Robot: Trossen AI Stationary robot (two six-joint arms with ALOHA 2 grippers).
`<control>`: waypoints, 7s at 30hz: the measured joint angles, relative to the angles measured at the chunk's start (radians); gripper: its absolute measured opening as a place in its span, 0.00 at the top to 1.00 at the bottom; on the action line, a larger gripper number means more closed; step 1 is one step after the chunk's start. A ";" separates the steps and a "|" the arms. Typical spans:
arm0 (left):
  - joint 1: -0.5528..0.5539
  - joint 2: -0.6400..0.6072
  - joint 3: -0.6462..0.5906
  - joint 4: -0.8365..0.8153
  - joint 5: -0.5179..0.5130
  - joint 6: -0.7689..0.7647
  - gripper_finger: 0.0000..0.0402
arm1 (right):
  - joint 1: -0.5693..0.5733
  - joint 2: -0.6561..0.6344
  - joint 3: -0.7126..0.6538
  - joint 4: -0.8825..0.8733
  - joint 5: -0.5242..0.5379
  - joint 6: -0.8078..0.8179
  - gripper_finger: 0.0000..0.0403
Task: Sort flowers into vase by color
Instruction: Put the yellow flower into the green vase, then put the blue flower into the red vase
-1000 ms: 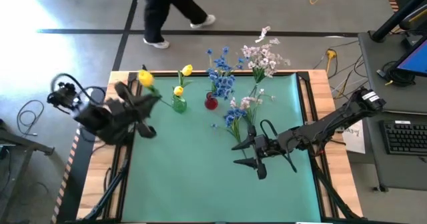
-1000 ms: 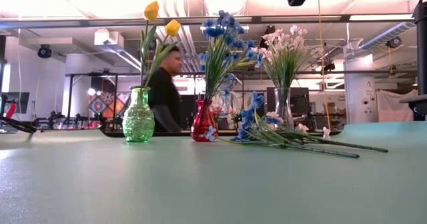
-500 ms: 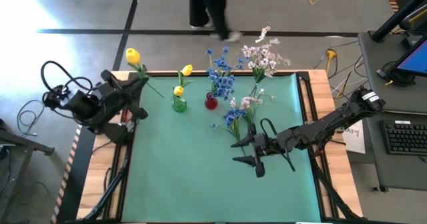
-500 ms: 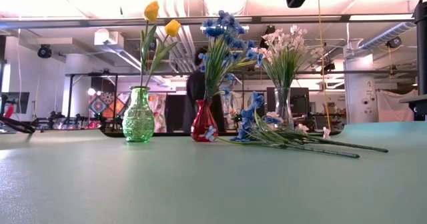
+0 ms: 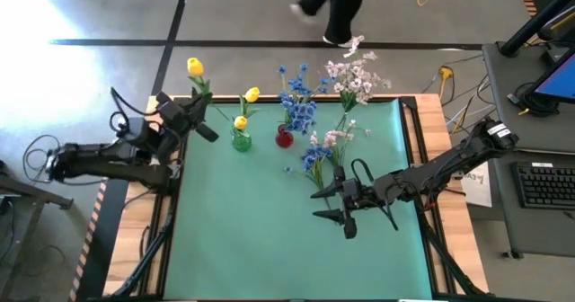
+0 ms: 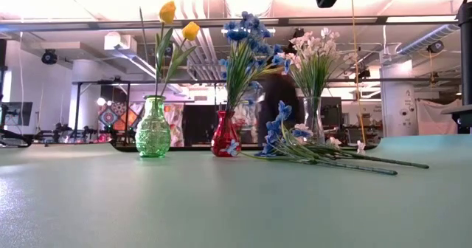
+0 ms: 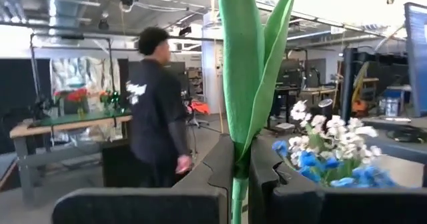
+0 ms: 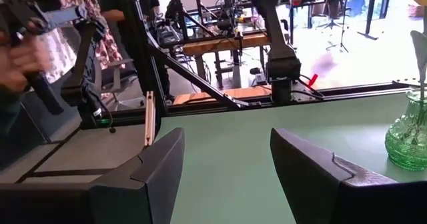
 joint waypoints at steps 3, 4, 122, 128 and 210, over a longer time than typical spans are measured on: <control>0.094 -0.033 -0.064 0.000 0.113 -0.075 1.00 | 0.000 0.000 0.000 0.000 0.000 0.000 0.47; 0.119 -0.041 -0.084 -0.001 0.154 -0.105 1.00 | 0.000 0.000 0.000 0.000 0.000 0.000 0.47; -0.807 0.676 0.194 -0.766 -0.251 -1.402 0.30 | -0.188 0.273 0.128 -0.846 0.072 0.722 0.25; -0.796 0.706 0.201 -0.767 -0.251 -1.402 0.30 | -0.242 0.415 0.201 -0.847 0.071 0.653 0.28; -0.536 1.086 0.198 0.679 0.067 -0.357 0.35 | -0.013 0.196 0.079 -0.006 0.090 0.026 0.93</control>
